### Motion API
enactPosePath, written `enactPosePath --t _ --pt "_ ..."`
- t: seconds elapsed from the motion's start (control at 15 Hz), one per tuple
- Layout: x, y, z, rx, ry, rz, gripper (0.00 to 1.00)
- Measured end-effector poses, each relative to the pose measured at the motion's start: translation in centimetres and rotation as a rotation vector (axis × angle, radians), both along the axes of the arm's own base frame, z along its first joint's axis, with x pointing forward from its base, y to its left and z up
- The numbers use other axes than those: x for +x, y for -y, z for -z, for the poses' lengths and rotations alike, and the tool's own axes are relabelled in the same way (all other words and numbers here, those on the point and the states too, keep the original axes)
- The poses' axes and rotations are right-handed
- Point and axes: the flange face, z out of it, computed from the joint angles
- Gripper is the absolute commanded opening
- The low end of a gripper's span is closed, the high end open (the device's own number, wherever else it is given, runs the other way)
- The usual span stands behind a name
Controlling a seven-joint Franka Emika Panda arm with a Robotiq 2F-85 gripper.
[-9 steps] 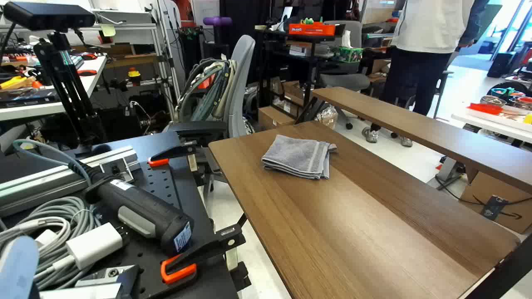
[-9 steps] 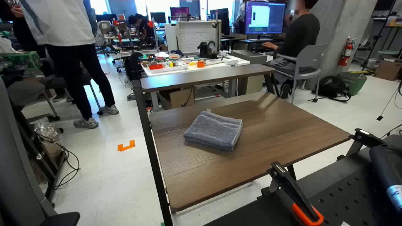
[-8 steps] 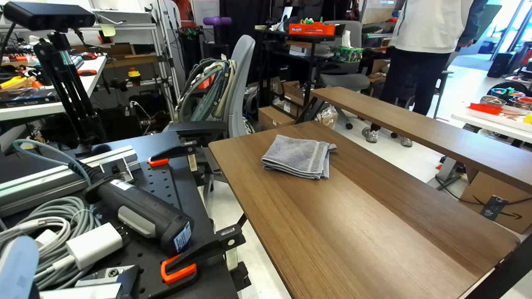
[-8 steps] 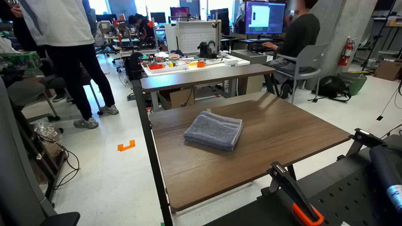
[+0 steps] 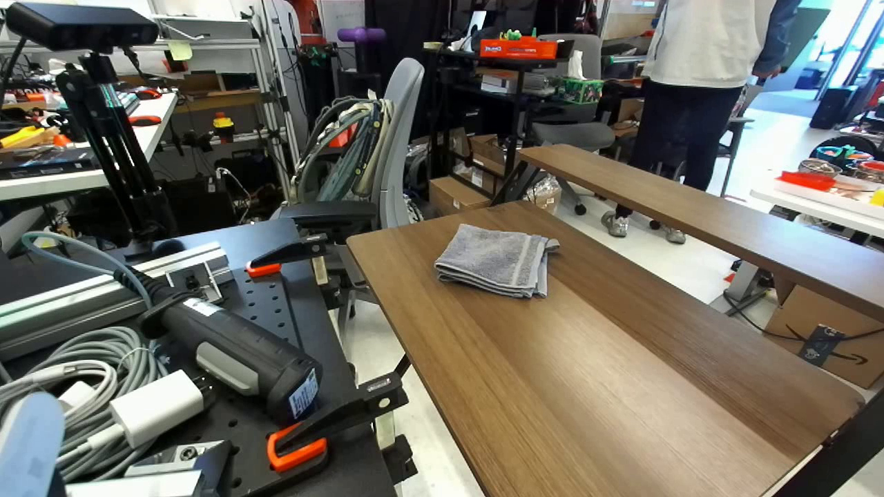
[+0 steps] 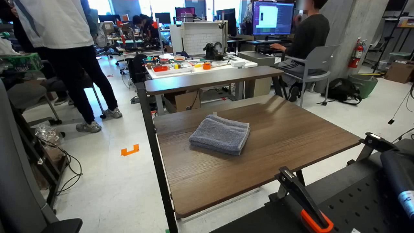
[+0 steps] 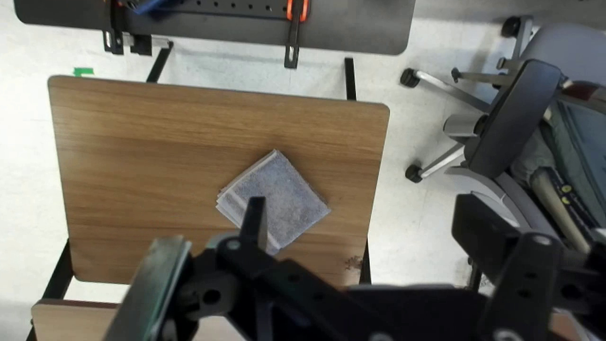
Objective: Slide the towel to the right
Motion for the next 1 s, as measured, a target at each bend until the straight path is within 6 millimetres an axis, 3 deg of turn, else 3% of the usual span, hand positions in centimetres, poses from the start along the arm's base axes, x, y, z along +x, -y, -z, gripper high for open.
enactPosePath --t 0.2,0.4,1.0 --pt "2.4 0.5 2.2 0.036 0.056 0.020 1.00" --pt "5.2 1.5 6.3 0.056 0.016 0.046 1.00" --pt "11.8 3.8 24.6 0.020 -0.204 0.082 1.00"
